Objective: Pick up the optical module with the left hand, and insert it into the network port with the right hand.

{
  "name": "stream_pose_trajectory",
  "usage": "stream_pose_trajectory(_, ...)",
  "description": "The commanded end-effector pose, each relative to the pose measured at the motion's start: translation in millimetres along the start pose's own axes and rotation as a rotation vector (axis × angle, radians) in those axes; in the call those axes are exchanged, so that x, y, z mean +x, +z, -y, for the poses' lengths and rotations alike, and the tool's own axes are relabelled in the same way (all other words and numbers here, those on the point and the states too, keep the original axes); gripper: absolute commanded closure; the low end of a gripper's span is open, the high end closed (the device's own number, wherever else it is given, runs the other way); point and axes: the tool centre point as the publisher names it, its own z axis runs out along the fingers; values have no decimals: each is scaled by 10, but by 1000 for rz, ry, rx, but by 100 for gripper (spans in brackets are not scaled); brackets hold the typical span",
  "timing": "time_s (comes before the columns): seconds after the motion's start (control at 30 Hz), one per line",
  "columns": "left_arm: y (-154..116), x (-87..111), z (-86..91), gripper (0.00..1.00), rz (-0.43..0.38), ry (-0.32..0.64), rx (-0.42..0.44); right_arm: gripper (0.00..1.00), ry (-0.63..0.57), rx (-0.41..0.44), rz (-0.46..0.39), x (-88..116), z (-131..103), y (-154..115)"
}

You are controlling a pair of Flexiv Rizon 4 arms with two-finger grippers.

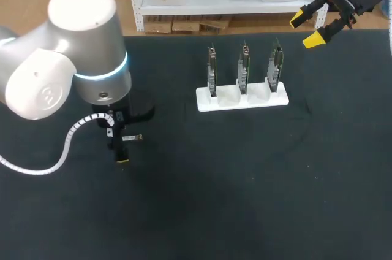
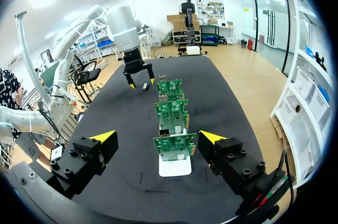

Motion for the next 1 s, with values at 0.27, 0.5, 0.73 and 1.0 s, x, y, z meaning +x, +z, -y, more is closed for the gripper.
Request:
stream_pose_trajectory(0.27,52,30,-13,0,12,-5,11,0,-1,5,0,2,-22,5)
stream_pose_trajectory(0.5,69,31,-13,0,11,-4,18,0,-1,5,0,2,-22,5)
stream_pose_trajectory(0.73,71,18,-27,0,9,5,22,0,-1,5,0,2,-22,5)
stream_pose_trajectory(1.0,72,14,-27,100,12,9,23,0,-1,5,0,2,-22,5)
